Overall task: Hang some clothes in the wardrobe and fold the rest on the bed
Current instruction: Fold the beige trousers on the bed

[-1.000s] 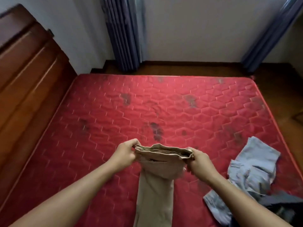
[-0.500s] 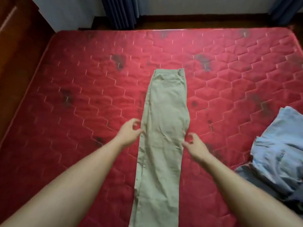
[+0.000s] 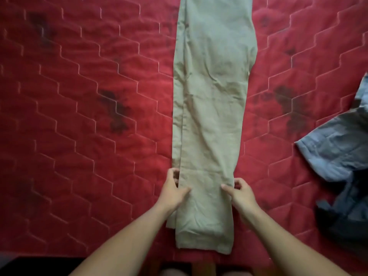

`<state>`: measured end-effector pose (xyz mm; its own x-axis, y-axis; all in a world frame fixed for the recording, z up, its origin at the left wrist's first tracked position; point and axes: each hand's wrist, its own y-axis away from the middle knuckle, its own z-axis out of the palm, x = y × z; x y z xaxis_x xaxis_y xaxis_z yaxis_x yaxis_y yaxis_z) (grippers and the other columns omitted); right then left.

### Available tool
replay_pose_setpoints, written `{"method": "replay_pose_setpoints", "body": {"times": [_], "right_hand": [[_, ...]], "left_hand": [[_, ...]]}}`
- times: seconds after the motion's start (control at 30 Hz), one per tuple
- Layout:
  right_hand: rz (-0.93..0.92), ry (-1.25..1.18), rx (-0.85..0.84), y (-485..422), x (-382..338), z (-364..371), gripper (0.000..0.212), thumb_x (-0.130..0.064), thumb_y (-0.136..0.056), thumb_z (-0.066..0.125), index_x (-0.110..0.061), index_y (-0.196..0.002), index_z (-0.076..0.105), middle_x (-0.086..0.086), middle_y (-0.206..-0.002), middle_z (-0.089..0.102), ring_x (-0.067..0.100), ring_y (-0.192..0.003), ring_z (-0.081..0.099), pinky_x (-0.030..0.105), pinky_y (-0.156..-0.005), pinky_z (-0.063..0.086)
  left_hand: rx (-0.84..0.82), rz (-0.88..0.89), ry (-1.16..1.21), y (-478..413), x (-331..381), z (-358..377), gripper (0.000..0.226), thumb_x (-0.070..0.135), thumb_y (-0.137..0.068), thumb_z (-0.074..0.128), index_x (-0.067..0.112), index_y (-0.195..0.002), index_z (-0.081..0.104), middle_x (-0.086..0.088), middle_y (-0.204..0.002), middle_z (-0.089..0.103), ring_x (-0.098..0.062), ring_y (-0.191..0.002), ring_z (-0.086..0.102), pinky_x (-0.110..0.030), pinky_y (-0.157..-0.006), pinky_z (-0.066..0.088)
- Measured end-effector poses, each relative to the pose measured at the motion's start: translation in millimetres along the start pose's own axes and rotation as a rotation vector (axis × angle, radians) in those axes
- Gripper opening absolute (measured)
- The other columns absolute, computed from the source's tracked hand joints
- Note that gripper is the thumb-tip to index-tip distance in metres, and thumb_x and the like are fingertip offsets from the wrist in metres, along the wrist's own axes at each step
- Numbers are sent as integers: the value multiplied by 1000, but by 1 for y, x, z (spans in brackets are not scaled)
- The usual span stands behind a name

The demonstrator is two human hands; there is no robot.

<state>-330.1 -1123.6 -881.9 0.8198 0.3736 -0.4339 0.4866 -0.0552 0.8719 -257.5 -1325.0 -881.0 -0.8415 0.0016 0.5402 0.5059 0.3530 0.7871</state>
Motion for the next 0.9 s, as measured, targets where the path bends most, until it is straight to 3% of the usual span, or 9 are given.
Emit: {"method": "replay_pose_setpoints", "body": {"times": [0.17, 0.27, 0.37, 0.47, 0.57, 0.63, 0.7, 0.8, 0.9], "right_hand": [[-32, -56, -68, 17, 6, 5, 9, -9, -91, 71, -11, -98, 75, 10, -97, 77, 26, -89, 74, 41, -81, 60], [18, -25, -169, 21, 18, 5, 19, -17, -91, 73, 2, -94, 76, 18, -94, 77, 35, -91, 74, 47, -86, 58], [15, 45, -186, 26, 28, 6, 30, -26, -92, 72, 4, -90, 76, 14, -89, 78, 33, -88, 75, 46, -85, 59], [-41, -35, -79, 28, 37, 10, 29, -22, -93, 71, -1, -73, 72, 11, -79, 75, 29, -76, 70, 39, -72, 54], [-78, -107, -41, 28, 48, 11, 21, -19, -93, 69, -6, -76, 72, 8, -80, 73, 26, -76, 67, 36, -70, 50], [-16, -185, -180, 32, 60, 11, 9, -17, -92, 71, -9, -95, 75, 6, -95, 78, 25, -87, 75, 33, -72, 57], [23, -137, -303, 37, 71, 10, 22, -16, -89, 74, -11, -110, 73, 5, -103, 78, 23, -94, 76, 30, -76, 59], [36, -73, -364, 43, 83, 10, 24, -9, -87, 75, -3, -110, 73, 9, -104, 78, 24, -95, 75, 31, -80, 59], [28, -143, -288, 53, 90, 8, 17, -9, -86, 75, 0, -101, 74, 15, -100, 77, 25, -84, 76, 30, -66, 59]], "left_hand": [[-68, 25, -88, 12, -36, -7, 14, 10, -87, 72, 13, -100, 70, -3, -105, 71, -15, -94, 69, -35, -87, 58], [51, 73, -130, 14, -49, -15, 12, 18, -87, 75, 11, -96, 71, 0, -119, 51, -8, -103, 58, -24, -100, 48], [125, 104, -60, 16, -53, -20, 11, 17, -87, 75, 12, -95, 69, 6, -128, 41, 3, -108, 48, 0, -90, 34], [185, 97, 125, 18, -51, -23, 5, 10, -88, 70, 16, -88, 71, 6, -124, 58, -7, -109, 56, -10, -93, 41], [81, 33, 300, 19, -53, -26, 15, 12, -91, 64, 25, -84, 70, 6, -94, 72, -15, -88, 66, -24, -76, 52], [-33, 5, 190, 17, -60, -26, 11, 18, -92, 65, 25, -94, 72, 1, -115, 68, -16, -99, 67, -29, -80, 55], [-133, -3, 57, 15, -62, -27, 20, 29, -86, 70, 20, -104, 73, -3, -129, 57, -22, -110, 65, -34, -83, 54], [-292, -49, 38, 12, -55, -32, 33, 32, -79, 73, 12, -106, 75, -8, -113, 74, -28, -104, 72, -34, -80, 59], [-356, -76, 0, 17, -53, -38, 25, 21, -83, 75, 4, -102, 76, -8, -103, 77, -24, -100, 73, -36, -89, 58]]}}
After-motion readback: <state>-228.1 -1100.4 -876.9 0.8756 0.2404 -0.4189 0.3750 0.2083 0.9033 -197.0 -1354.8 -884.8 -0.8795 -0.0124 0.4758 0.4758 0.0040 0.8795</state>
